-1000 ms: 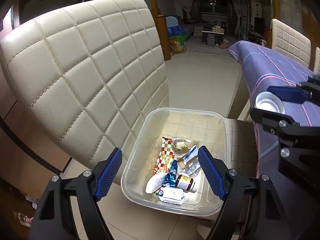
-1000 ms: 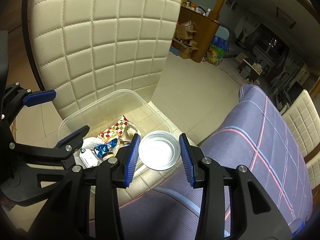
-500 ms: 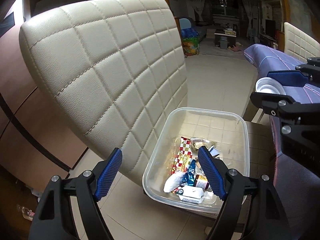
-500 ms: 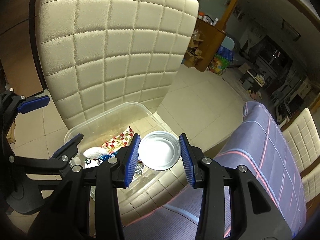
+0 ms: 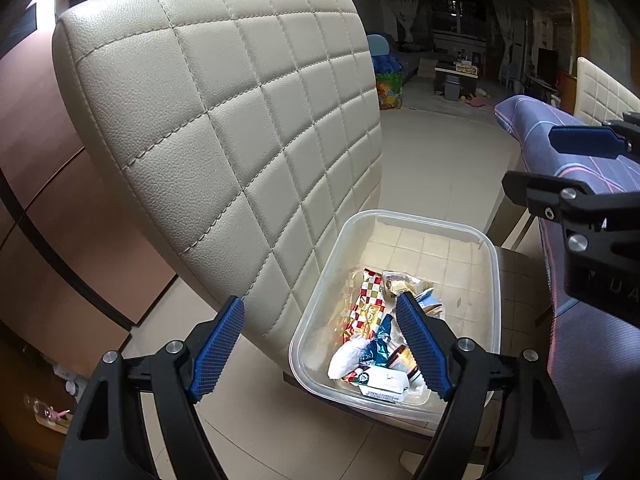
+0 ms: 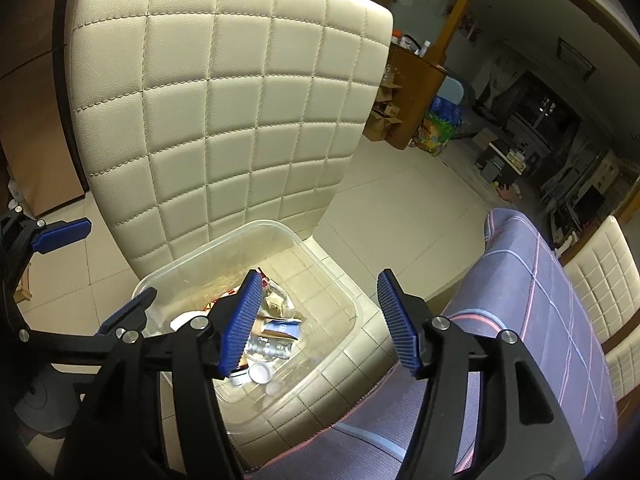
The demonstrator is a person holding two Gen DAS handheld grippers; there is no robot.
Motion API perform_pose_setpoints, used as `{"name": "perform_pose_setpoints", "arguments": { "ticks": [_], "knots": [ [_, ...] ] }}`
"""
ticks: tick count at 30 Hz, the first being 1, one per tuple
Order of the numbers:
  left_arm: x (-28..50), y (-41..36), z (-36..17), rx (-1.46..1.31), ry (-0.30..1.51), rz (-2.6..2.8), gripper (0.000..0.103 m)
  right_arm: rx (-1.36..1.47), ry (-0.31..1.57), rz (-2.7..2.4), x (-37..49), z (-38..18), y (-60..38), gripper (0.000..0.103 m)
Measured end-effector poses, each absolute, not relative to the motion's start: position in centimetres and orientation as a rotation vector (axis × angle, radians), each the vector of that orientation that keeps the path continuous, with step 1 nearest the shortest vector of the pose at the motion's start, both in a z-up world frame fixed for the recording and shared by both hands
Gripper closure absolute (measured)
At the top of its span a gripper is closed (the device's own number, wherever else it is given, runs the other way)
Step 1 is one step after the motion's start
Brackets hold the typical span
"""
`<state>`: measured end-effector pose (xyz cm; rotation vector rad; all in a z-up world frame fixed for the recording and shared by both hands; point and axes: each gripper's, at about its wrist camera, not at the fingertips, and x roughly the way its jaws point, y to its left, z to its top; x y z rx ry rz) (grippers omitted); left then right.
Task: Collect trash
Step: 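Move both tools back over the table toward the blue cup and clear tray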
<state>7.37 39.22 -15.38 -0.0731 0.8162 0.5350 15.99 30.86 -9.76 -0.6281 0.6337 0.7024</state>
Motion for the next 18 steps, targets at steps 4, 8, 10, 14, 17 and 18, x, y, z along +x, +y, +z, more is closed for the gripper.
{"name": "perform_pose_setpoints", "arguments": {
  "ticks": [4,8,10,14,17,18],
  "knots": [
    [7.7,38.5,-14.9,-0.078,0.808,0.52,0.027,-0.632,0.633,0.693,15.9,-9.8,30.0,0.042],
    [8.5,37.0,-14.2,-0.065,0.799,0.492,0.027,-0.617,0.637,0.674,16.2,-9.4,28.6,0.042],
    [9.0,36.1,-13.6,-0.049,0.791,0.478,0.027,-0.606,0.636,0.662,16.4,-9.1,27.5,0.042],
    [10.2,33.5,-12.5,-0.015,0.774,0.437,0.027,-0.569,0.628,0.626,17.1,-8.1,24.4,0.042],
    [11.4,31.1,-11.7,0.006,0.762,0.393,0.027,-0.526,0.63,0.595,17.9,-7.4,21.2,0.041],
    [11.7,30.3,-11.5,0.012,0.759,0.377,0.027,-0.517,0.63,0.585,18.0,-7.2,20.3,0.041]
  ]
}}
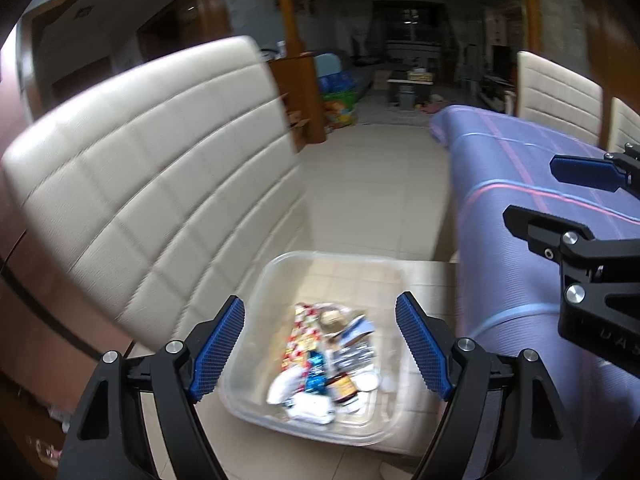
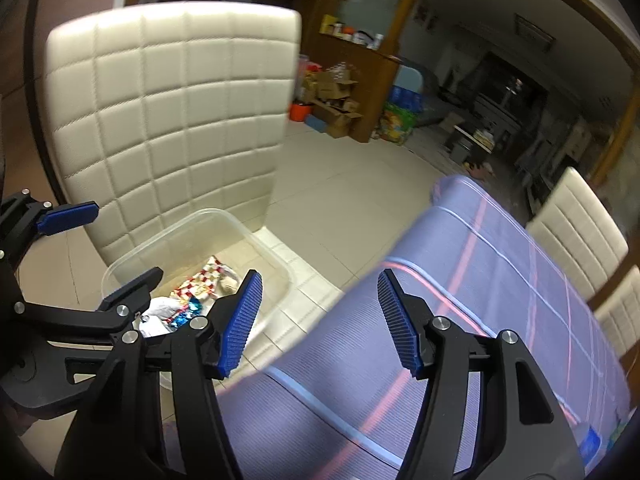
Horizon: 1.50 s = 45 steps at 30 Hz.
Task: Collect trash
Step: 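Move both tools back over the table toward the blue cup and clear tray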
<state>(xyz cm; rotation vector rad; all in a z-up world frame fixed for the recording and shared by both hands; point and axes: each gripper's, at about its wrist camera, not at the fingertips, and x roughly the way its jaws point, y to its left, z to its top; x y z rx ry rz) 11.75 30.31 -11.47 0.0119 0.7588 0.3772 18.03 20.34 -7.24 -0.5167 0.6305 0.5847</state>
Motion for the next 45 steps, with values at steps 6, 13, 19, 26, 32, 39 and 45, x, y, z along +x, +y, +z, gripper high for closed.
{"name": "perform_pose_setpoints", "arguments": {
  "ticks": [6,13,19,26,32,39,45],
  "knots": [
    [14.0,24.6,-10.8,0.059,0.749,0.277,0.027,-0.471,0.629,0.514,19.0,-6.5,14.2,0.04],
    [15.9,17.8,-10.1,0.135,0.736,0.163,0.027,-0.399,0.625,0.444,19.2,-5.6,7.3,0.039],
    [16.9,12.7,-9.8,0.189,0.731,0.077,0.027,-0.339,0.637,0.374,19.3,-5.4,1.4,0.039],
    [17.4,7.0,-9.2,0.218,0.723,-0.006,0.027,-0.294,0.632,0.298,18.7,-5.0,-4.4,0.038],
    [17.8,2.8,-9.0,0.225,0.717,-0.071,0.027,-0.236,0.629,0.222,18.1,-4.9,-9.4,0.035],
    [18.3,-2.5,-9.3,0.238,0.733,-0.157,0.027,-0.159,0.669,0.116,17.8,-6.2,-16.3,0.035],
    [18.4,-6.1,-9.6,0.26,0.727,-0.219,0.018,-0.103,0.706,0.037,17.4,-7.7,-21.2,0.035]
  ]
}}
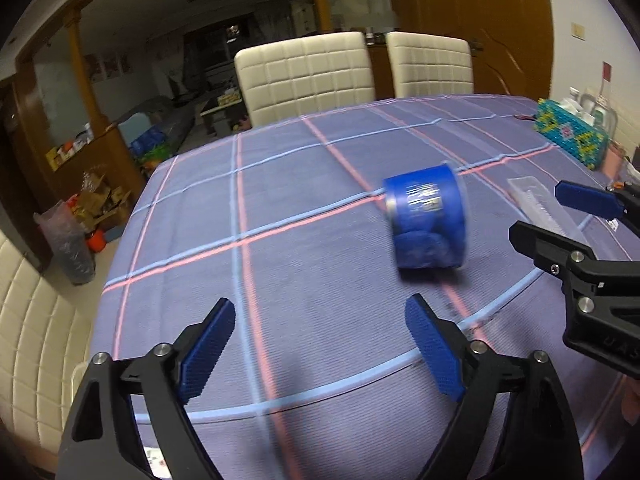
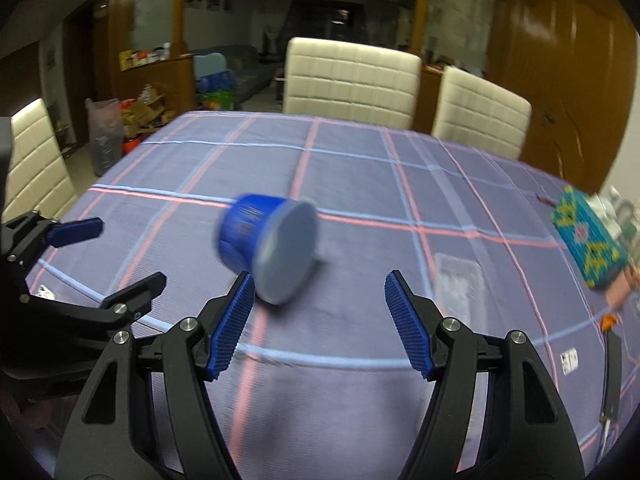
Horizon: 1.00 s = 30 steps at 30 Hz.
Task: Collect trash
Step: 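Grasp the blue cup with the left tool while the right tool grasps the clear plastic tray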
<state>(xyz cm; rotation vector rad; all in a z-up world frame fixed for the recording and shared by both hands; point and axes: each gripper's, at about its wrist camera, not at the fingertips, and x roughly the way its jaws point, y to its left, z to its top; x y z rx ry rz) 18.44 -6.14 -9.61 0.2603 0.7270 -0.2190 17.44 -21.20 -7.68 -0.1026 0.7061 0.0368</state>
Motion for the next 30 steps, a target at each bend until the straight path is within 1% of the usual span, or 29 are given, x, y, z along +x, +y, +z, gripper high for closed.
{"name": "perform_pose_setpoints", "arguments": {
  "ticks": [2,4,6,7,10,15,20,22,23,24,25,28,30],
  "knots": [
    [18.3,-7.2,-9.6,0.27,0.722,-0.234,0.017,-0.079,0.716,0.016,17.3,-8.1,-22.7,0.034],
    [18.3,-8.3,-9.6,0.279,0.719,-0.241,0.017,-0.054,0.724,-0.01,17.2,-8.5,-24.2,0.029],
    [18.5,-9.4,-9.8,0.287,0.717,-0.248,0.016,-0.028,0.731,-0.034,17.0,-8.7,-25.5,0.017],
    [18.6,-9.8,-9.9,0.289,0.717,-0.252,0.016,-0.005,0.737,-0.048,16.9,-8.9,-26.4,0.015],
    [18.9,-11.0,-10.2,0.294,0.718,-0.266,0.014,0.028,0.752,-0.072,16.8,-9.3,-27.8,0.014],
    [19.7,-13.2,-11.0,0.324,0.728,-0.271,0.013,0.043,0.806,-0.098,17.1,-10.7,-29.5,0.014],
    [20.8,-14.1,-11.9,0.343,0.743,-0.262,0.013,0.075,0.895,-0.112,17.8,-12.6,-30.6,0.014],
    [21.3,-14.1,-12.2,0.341,0.753,-0.261,0.013,0.089,0.917,-0.112,18.0,-13.2,-30.9,0.015],
    [21.5,-14.1,-12.2,0.339,0.756,-0.261,0.013,0.097,0.929,-0.111,18.0,-13.6,-31.0,0.016],
    [21.8,-14.1,-12.2,0.338,0.758,-0.261,0.013,0.103,0.939,-0.11,18.1,-13.9,-31.1,0.02],
    [22.1,-14.1,-12.2,0.336,0.76,-0.26,0.013,0.106,0.946,-0.111,18.2,-14.1,-31.2,0.021],
    [23.1,-13.9,-12.2,0.316,0.769,-0.266,0.013,0.084,0.934,-0.115,18.2,-14.0,-30.9,0.03],
    [23.7,-13.8,-12.3,0.304,0.777,-0.268,0.013,0.075,0.927,-0.112,18.2,-13.8,-30.6,0.038]
  ]
}}
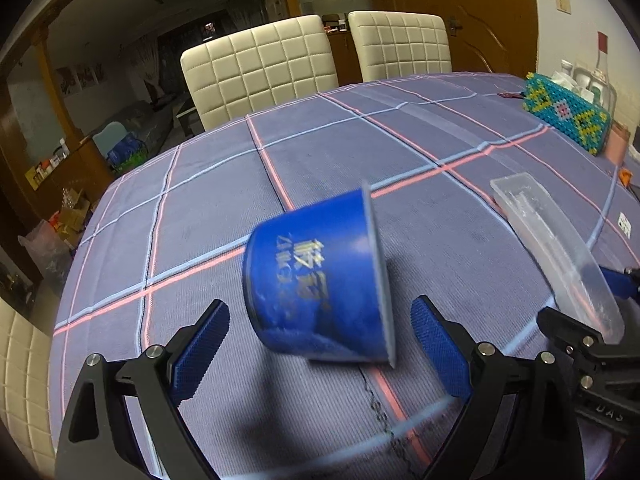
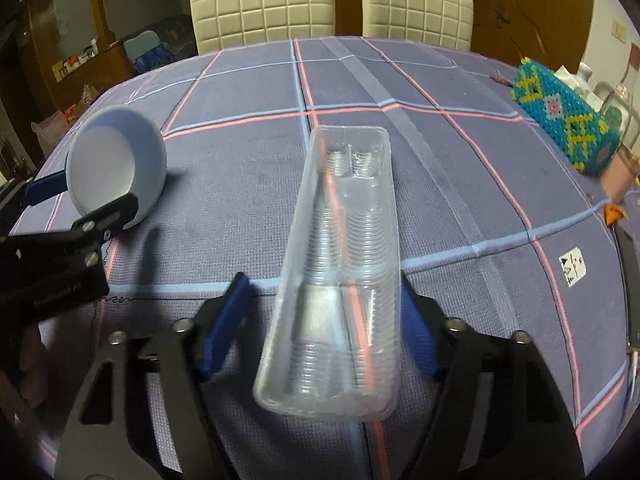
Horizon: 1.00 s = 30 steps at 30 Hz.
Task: Collect trash
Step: 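Grasp the blue cup with the left tool while the right tool grasps the clear plastic tray, then carry the blue cup and clear tray with both tools over the bin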
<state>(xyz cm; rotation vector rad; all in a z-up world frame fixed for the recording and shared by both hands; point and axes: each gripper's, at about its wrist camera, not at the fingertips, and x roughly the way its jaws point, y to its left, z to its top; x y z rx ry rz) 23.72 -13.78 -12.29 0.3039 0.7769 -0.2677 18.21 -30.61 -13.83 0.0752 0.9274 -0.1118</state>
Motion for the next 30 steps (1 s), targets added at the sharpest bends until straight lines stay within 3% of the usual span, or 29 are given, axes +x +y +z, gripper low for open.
{"name": "perform_pose_setpoints", "arguments": {
  "ticks": [5,7,8,10,22,24,30],
  "knots": [
    [24.3,-13.2,-12.2,0.259,0.768,-0.28,0.014,0.068,0.92,-0.093,18.8,-13.5,-29.9,0.054],
    [23.9,-13.3,-12.1,0.28,0.757,-0.286,0.024,0.063,0.92,-0.088,19.2,-13.5,-29.7,0.056],
    [23.6,-13.4,-12.1,0.301,0.752,-0.284,0.038,0.061,0.921,-0.082,19.3,-13.5,-29.4,0.057],
    [23.4,-13.4,-12.2,0.31,0.762,-0.291,0.052,0.057,0.921,-0.071,19.5,-13.4,-29.1,0.058],
    [20.2,-11.6,-10.6,0.33,0.711,-0.317,0.062,0.003,0.885,0.001,19.1,-11.6,-25.3,0.059],
    [19.7,-11.1,-10.4,0.336,0.702,-0.308,0.072,-0.009,0.879,0.013,19.1,-11.2,-24.5,0.059],
    [18.8,-7.8,-10.0,0.305,0.7,-0.277,0.072,-0.059,0.862,0.059,18.8,-10.5,-21.6,0.059]
  ]
}}
